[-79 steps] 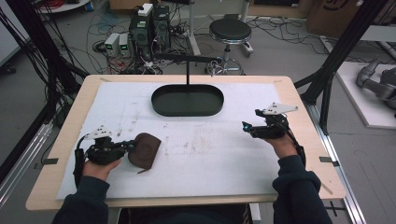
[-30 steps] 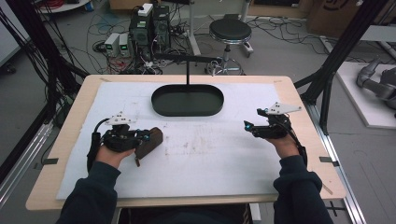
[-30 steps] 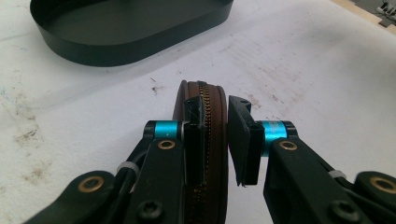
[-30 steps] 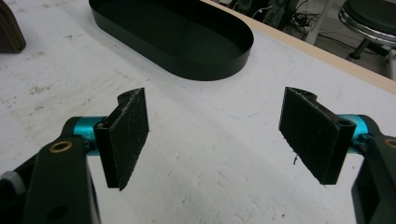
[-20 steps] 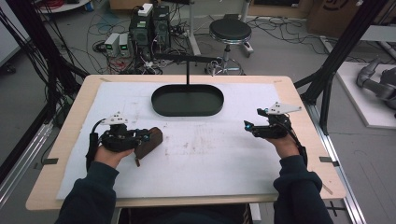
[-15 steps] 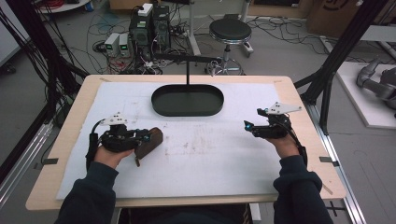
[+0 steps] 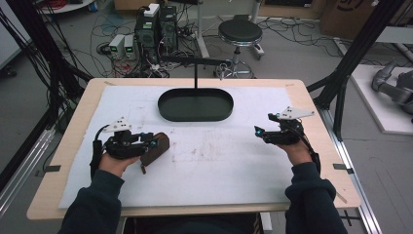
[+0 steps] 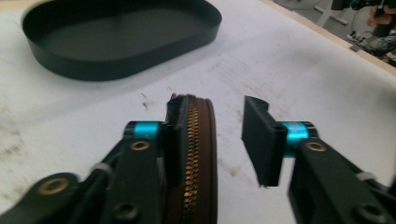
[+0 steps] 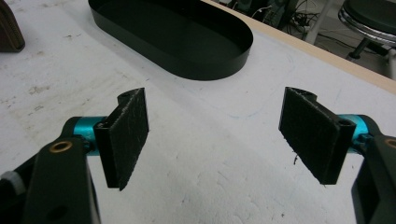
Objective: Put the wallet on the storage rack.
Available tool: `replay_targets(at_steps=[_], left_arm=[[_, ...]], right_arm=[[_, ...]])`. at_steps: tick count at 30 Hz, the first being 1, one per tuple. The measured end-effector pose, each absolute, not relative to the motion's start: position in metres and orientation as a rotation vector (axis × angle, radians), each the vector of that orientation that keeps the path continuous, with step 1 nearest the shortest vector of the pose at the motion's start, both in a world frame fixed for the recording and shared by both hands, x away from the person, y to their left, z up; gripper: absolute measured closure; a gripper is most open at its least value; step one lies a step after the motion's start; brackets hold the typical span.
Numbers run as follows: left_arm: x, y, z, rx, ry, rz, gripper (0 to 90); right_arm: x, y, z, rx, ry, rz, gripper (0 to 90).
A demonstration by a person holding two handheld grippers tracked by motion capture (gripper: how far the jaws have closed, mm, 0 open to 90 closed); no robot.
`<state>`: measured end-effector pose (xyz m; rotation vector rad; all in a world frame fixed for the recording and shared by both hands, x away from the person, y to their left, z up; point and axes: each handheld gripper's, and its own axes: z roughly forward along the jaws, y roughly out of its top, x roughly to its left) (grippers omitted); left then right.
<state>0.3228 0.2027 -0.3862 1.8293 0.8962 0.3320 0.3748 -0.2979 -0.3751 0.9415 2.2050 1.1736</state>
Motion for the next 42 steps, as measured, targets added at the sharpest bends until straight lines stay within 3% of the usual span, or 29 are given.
replay_targets(at_steps=[5, 8, 19, 27, 34, 35, 36, 37, 38, 39, 42], left_arm=[[0.323, 0.205, -0.391, 1.82, 0.891, 0.465, 41.0], [0.327, 0.209, -0.399, 1.84, 0.906, 0.391, 52.9], [0.335, 0.243, -0.415, 1.805, 1.11, 0.522, 41.7], [0.354, 0.26, -0.443, 1.78, 1.262, 0.334, 34.5], [0.356, 0.262, -0.448, 1.754, 1.318, 0.287, 25.9], [0.356, 0.263, -0.448, 1.763, 1.306, 0.282, 26.2], [0.355, 0.263, -0.448, 1.764, 1.279, 0.261, 38.9], [0.355, 0.263, -0.447, 1.767, 1.25, 0.247, 38.9], [0.353, 0.261, -0.446, 1.79, 1.203, 0.263, 48.8], [0.352, 0.259, -0.444, 1.8, 1.201, 0.281, 52.8], [0.351, 0.26, -0.444, 1.79, 1.213, 0.276, 54.8]], right_arm=[[0.375, -0.298, -0.375, 0.942, 2.207, 1.172, 24.6], [0.375, -0.297, -0.375, 0.942, 2.209, 1.169, 24.6], [0.375, -0.297, -0.376, 0.94, 2.21, 1.171, 24.6], [0.375, -0.297, -0.376, 0.943, 2.212, 1.171, 24.6], [0.376, -0.296, -0.377, 0.937, 2.218, 1.167, 24.6], [0.376, -0.296, -0.377, 0.939, 2.218, 1.168, 24.7], [0.376, -0.296, -0.377, 0.946, 2.22, 1.168, 24.8], [0.376, -0.296, -0.377, 0.946, 2.22, 1.168, 24.8], [0.376, -0.296, -0.377, 0.941, 2.224, 1.166, 24.8], [0.376, -0.295, -0.377, 0.943, 2.223, 1.167, 24.8], [0.376, -0.295, -0.377, 0.943, 2.222, 1.166, 24.8]])
